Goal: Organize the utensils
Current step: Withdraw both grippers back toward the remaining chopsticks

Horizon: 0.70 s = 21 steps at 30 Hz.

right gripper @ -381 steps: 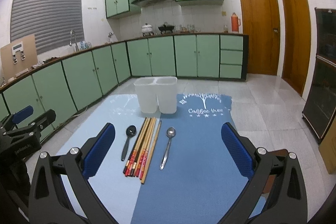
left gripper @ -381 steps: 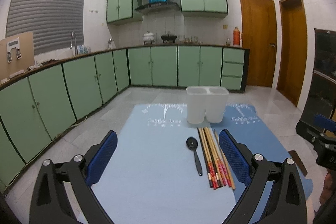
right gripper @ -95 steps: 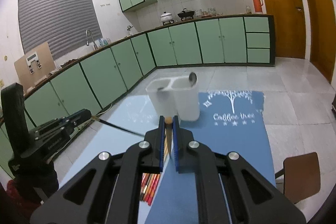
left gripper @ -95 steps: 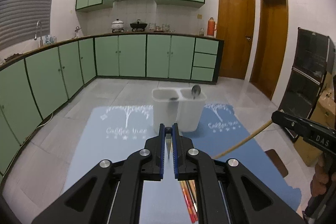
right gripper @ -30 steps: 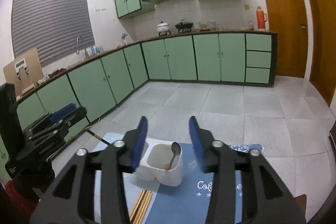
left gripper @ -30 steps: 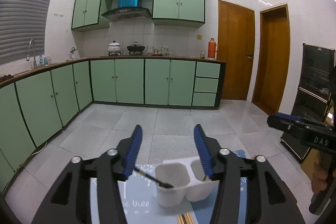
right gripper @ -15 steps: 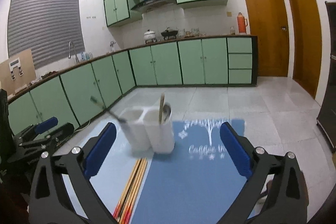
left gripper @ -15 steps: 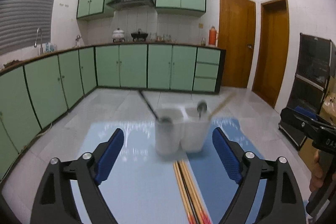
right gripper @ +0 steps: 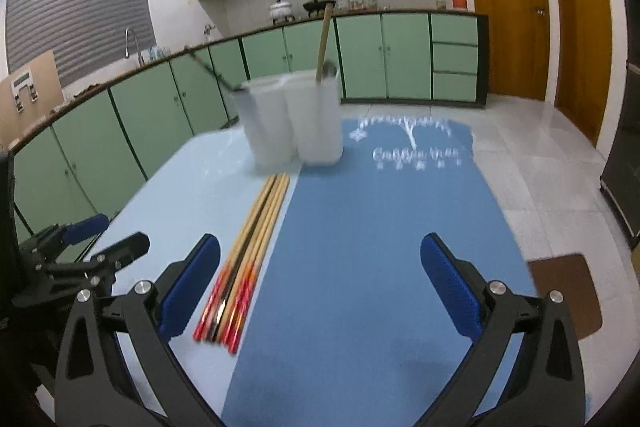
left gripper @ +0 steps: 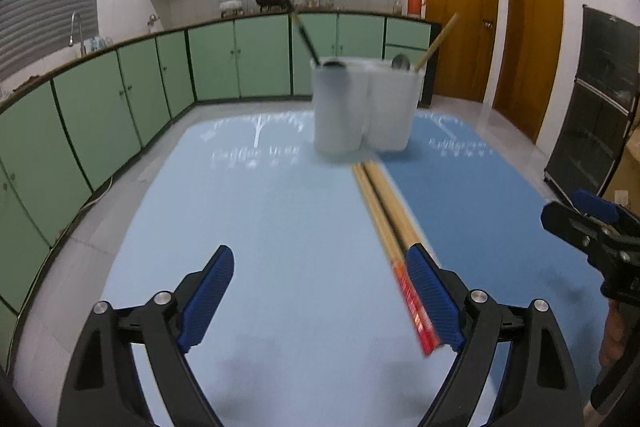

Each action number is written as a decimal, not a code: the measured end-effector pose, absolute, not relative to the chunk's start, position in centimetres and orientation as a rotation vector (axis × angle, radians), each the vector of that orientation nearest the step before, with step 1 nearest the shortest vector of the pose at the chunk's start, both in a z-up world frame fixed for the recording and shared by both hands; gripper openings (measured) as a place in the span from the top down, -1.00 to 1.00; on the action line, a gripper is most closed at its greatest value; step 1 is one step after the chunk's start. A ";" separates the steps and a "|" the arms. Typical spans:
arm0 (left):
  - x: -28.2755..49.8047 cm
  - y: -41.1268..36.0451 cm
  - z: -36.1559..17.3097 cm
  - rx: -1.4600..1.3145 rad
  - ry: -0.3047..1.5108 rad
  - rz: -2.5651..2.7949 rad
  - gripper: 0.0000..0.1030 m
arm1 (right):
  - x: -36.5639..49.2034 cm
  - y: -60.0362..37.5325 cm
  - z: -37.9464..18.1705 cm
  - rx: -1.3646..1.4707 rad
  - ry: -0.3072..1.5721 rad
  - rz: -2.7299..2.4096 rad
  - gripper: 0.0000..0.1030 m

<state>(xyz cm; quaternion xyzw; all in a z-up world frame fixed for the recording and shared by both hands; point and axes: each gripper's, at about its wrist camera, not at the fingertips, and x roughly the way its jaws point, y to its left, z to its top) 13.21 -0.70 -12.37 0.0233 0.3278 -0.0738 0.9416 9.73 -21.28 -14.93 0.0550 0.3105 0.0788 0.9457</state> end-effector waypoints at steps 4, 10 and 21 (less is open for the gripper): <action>12.4 0.0 -13.8 0.040 0.708 -0.141 -0.67 | 8.6 -20.2 -16.7 0.084 0.667 0.163 -0.88; 11.5 0.8 -14.7 0.029 0.729 -0.123 -0.67 | 7.3 -17.8 -18.8 0.030 0.722 0.203 -0.75; 10.9 1.3 -15.0 0.016 0.741 -0.112 -0.67 | 7.1 -15.9 -20.0 -0.044 0.759 0.201 -0.21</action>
